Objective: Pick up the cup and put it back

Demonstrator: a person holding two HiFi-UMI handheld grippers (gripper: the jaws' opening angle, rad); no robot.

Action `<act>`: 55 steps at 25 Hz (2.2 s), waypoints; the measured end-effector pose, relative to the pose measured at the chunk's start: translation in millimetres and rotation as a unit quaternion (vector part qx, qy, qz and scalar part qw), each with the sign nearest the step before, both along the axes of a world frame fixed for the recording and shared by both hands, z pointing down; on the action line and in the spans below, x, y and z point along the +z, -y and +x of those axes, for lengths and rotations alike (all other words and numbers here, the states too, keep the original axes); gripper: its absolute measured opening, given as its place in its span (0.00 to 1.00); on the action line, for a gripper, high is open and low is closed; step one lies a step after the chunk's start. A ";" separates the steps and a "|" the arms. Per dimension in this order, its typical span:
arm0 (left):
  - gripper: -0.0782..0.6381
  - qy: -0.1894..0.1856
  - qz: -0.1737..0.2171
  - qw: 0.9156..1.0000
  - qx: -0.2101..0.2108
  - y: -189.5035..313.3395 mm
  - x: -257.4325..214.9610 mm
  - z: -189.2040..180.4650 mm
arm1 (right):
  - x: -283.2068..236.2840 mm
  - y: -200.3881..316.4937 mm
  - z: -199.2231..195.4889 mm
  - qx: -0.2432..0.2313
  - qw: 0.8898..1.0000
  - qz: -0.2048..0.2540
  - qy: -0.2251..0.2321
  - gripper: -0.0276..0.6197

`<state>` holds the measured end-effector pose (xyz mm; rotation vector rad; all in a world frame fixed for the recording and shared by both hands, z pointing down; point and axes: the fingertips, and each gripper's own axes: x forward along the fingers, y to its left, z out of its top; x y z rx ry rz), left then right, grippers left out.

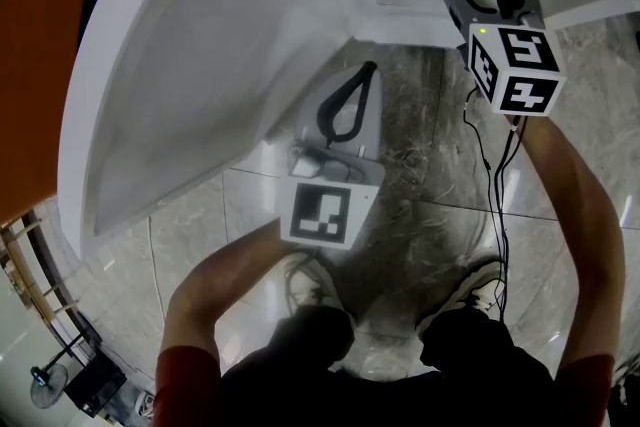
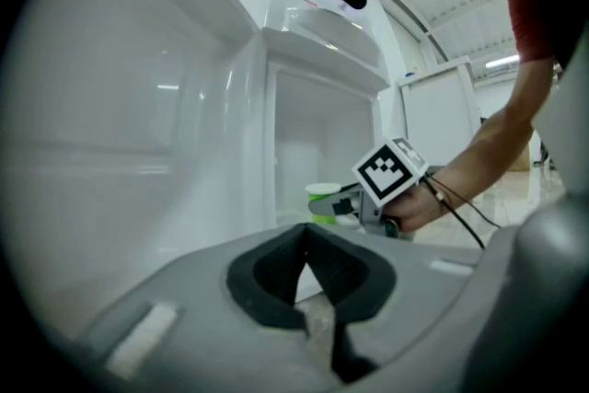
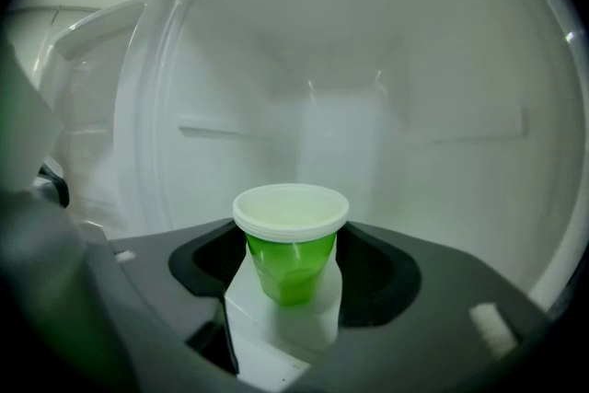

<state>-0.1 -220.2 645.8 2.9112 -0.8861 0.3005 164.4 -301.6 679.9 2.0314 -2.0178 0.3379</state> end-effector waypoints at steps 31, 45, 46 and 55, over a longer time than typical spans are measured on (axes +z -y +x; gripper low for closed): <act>0.11 -0.006 0.056 0.998 0.009 -18.4 -38.8 -13.3 | -34.6 -73.0 -49.2 -0.081 0.997 0.000 -0.002 0.51; 0.11 -0.006 0.068 0.997 0.032 -38.4 -44.6 -10.1 | -47.5 -129.9 -79.4 -0.133 0.991 -0.002 0.009 0.51; 0.11 -0.007 0.068 0.997 0.035 -41.1 -44.8 -9.8 | -47.5 -133.8 -81.1 -0.138 0.990 -0.001 0.008 0.51; 0.11 0.008 0.069 0.995 0.074 -60.6 -32.4 -13.7 | -27.6 -170.7 -107.7 -0.194 0.981 -0.021 0.010 0.51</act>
